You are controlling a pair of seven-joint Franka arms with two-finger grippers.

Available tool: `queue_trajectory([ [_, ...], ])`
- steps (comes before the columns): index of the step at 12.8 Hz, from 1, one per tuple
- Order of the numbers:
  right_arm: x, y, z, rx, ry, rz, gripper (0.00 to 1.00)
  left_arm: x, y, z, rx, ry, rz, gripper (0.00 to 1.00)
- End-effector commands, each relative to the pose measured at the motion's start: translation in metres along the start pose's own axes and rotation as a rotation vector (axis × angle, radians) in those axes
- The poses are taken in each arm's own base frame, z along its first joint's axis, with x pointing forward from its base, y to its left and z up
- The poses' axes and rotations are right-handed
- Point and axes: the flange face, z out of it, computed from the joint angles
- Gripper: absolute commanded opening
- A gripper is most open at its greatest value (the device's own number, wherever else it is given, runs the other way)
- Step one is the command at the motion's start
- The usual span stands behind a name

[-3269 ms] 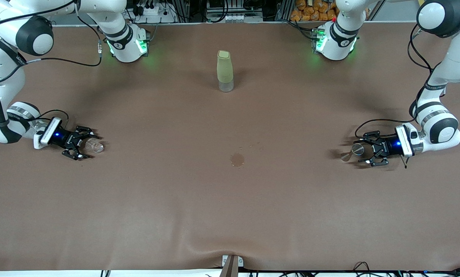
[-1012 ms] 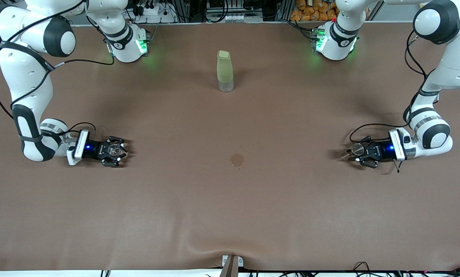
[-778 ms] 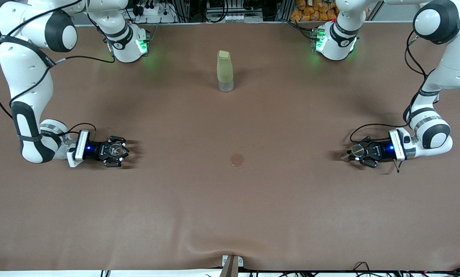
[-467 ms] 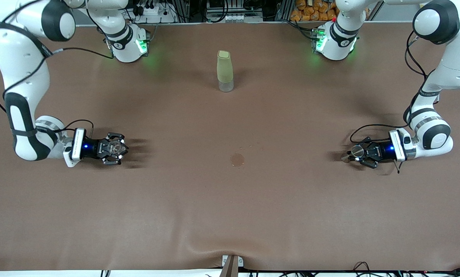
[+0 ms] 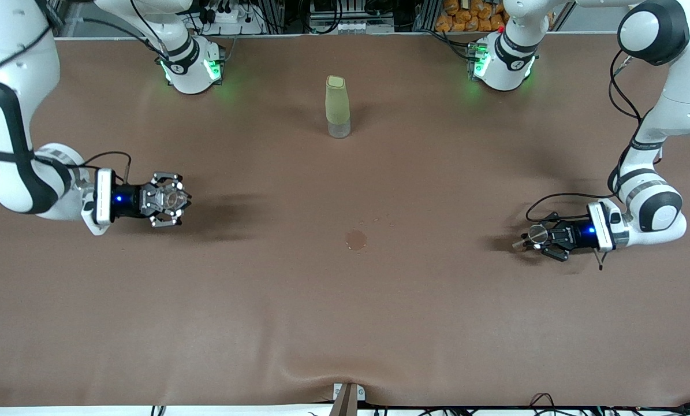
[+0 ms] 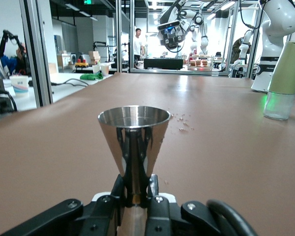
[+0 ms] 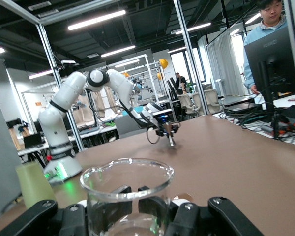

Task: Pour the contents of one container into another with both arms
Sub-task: 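Lift the glass cup with the right gripper toward the table middle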

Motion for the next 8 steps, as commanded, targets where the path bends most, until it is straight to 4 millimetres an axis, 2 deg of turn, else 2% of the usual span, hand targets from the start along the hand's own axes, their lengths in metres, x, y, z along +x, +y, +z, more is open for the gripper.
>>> queue_trajectory([
  [1,0.033,-0.034,0.017,-0.004,0.016,0.055,0.0,0.035,-0.015,-0.007,-0.033,0.005,-0.016,0.0],
  [4,0.051,-0.054,0.027,-0.017,0.007,0.105,0.0,0.067,-0.036,-0.014,-0.078,-0.055,-0.028,0.0],
  [6,0.061,-0.057,0.03,-0.014,0.005,0.134,0.0,0.071,-0.038,-0.01,-0.084,-0.051,-0.042,0.0],
  [8,0.067,-0.054,0.05,-0.01,0.043,0.138,0.0,0.073,-0.039,-0.006,-0.088,-0.043,-0.033,0.0],
])
